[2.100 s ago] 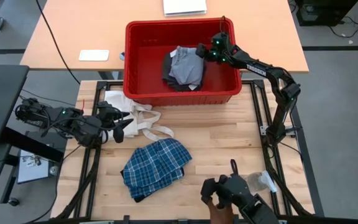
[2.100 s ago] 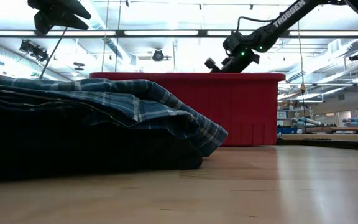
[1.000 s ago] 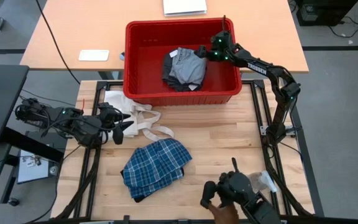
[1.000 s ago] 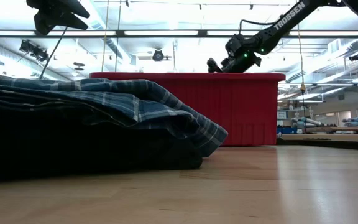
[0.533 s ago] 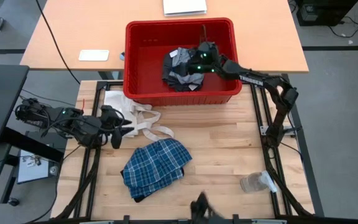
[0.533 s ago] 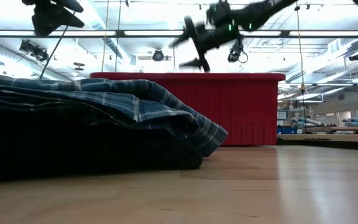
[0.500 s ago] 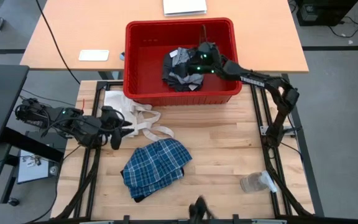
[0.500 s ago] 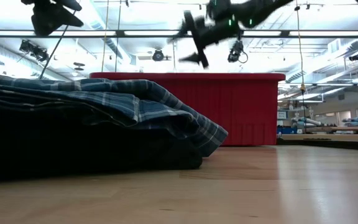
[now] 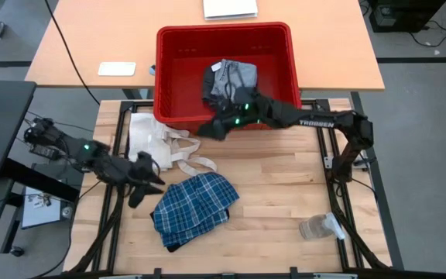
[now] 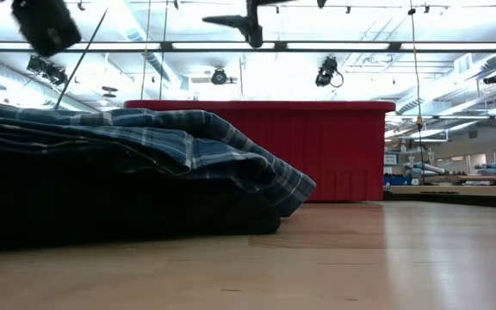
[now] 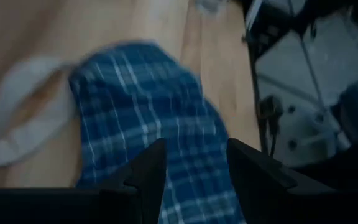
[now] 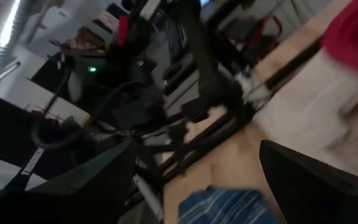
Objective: Fold laundry
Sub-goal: Put the blue pants into the red bin
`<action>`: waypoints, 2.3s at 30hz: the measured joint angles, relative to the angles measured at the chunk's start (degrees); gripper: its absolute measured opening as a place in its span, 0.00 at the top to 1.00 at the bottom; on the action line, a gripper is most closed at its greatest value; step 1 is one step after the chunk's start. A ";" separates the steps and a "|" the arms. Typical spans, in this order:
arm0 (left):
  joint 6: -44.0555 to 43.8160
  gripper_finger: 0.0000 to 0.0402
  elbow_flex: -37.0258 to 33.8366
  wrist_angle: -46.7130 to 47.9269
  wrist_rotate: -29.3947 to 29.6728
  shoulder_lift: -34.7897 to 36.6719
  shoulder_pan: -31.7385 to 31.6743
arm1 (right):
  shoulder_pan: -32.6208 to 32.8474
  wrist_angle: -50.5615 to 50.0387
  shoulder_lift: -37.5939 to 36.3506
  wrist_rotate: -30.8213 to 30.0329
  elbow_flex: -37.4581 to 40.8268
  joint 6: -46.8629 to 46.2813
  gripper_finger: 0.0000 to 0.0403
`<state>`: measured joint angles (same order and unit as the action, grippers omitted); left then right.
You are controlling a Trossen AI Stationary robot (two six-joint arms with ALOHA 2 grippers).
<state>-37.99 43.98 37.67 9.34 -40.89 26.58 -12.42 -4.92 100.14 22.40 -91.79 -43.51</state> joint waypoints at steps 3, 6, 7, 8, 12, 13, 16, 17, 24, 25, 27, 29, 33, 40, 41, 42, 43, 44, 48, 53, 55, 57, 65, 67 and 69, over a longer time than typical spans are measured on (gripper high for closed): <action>-1.41 0.57 -4.24 -3.33 -0.01 -1.73 3.70 | 5.17 -2.08 0.00 -4.02 0.00 -2.79 0.14; -4.02 0.57 -10.15 -10.74 0.04 -3.75 7.33 | 10.17 -6.02 -0.02 -8.45 -0.02 -5.44 0.14; -5.08 0.57 -12.24 -13.72 0.11 -4.59 8.35 | 11.79 -7.83 0.10 -10.19 0.00 -6.26 0.14; -6.19 0.57 -14.26 -16.85 0.18 -5.33 9.14 | 13.29 -9.25 0.30 -11.57 0.12 -7.35 0.14; -11.08 0.57 -19.81 -26.53 0.53 -7.52 10.32 | 18.13 -11.21 1.03 -14.56 1.76 -13.53 0.14; -12.31 0.57 -20.41 -27.75 0.91 -7.77 10.28 | 19.20 -11.17 1.03 -15.50 2.30 -15.50 0.14; -15.16 0.57 -20.76 -28.05 2.29 -7.98 10.24 | 22.00 -10.67 0.94 -18.33 3.97 -21.01 0.14; -15.77 0.57 -20.78 -28.08 2.84 -7.98 10.25 | 22.67 -10.68 0.94 -18.93 4.71 -22.28 0.14; -18.25 0.57 -20.78 -28.06 3.45 -7.98 10.19 | 24.46 -7.97 1.02 -21.95 13.10 -26.11 0.14; -18.77 0.57 -20.78 -28.04 3.81 -7.98 10.09 | 24.47 -5.92 1.03 -21.95 14.39 -27.26 0.14; -21.70 0.57 -20.78 -27.67 5.00 -7.98 9.32 | 24.73 -1.09 1.03 -22.45 16.68 -28.65 0.14; -25.37 0.57 -20.78 -26.19 6.33 -7.98 7.89 | 25.27 2.79 1.03 -23.95 18.73 -28.71 0.14; -28.26 0.57 -20.80 -24.65 3.88 -7.98 4.75 | 26.56 5.71 1.03 -26.55 21.71 -28.55 0.14; -31.64 0.57 -20.81 -21.98 -1.17 -7.91 -2.85 | 28.34 6.34 1.72 -27.97 23.12 -18.04 0.14; -31.59 0.57 -20.82 -21.90 -1.62 -7.91 -4.42 | 28.56 6.13 2.01 -28.09 23.16 -15.59 0.14; -31.20 0.57 -20.82 -21.98 -2.25 -7.90 -6.09 | 28.70 6.23 2.67 -28.30 23.21 -13.69 0.14; -30.48 0.57 -20.82 -22.30 -3.18 -7.87 -7.62 | 28.81 7.31 3.41 -28.36 23.19 -12.25 0.14; -29.43 0.57 -20.84 -23.01 -4.28 -7.82 -9.05 | 28.87 7.99 3.91 -27.91 23.17 -11.16 0.14; -25.32 0.57 -20.87 -28.58 -9.77 -7.71 -12.71 | 29.79 10.56 6.79 -25.27 22.12 -7.93 0.14; -23.91 0.57 -20.85 -34.38 -14.00 -7.73 -12.93 | 32.73 10.86 9.58 -25.33 17.85 -4.27 0.14; -23.93 0.57 -20.85 -35.26 -14.73 -7.72 -12.53 | 33.63 10.99 10.65 -26.06 16.25 -3.00 0.14; -23.94 0.57 -20.85 -36.34 -15.29 -7.74 -12.16 | 34.23 10.79 11.53 -27.44 15.32 -2.51 0.14; -22.48 0.57 -20.85 -46.68 -16.04 -7.82 -9.49 | 35.39 10.54 13.54 -28.99 13.77 -0.67 0.14; -19.95 0.57 -20.85 -50.15 -14.63 -7.82 -7.11 | 35.56 10.43 13.69 -28.48 13.77 0.04 0.14; -17.85 0.57 -20.76 -52.09 -10.90 -7.82 -3.78 | 35.60 10.17 13.98 -27.89 13.63 -0.40 0.14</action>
<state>-55.84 23.22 -14.42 -1.56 -48.71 22.80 23.18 5.25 114.12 -5.49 -78.16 -43.91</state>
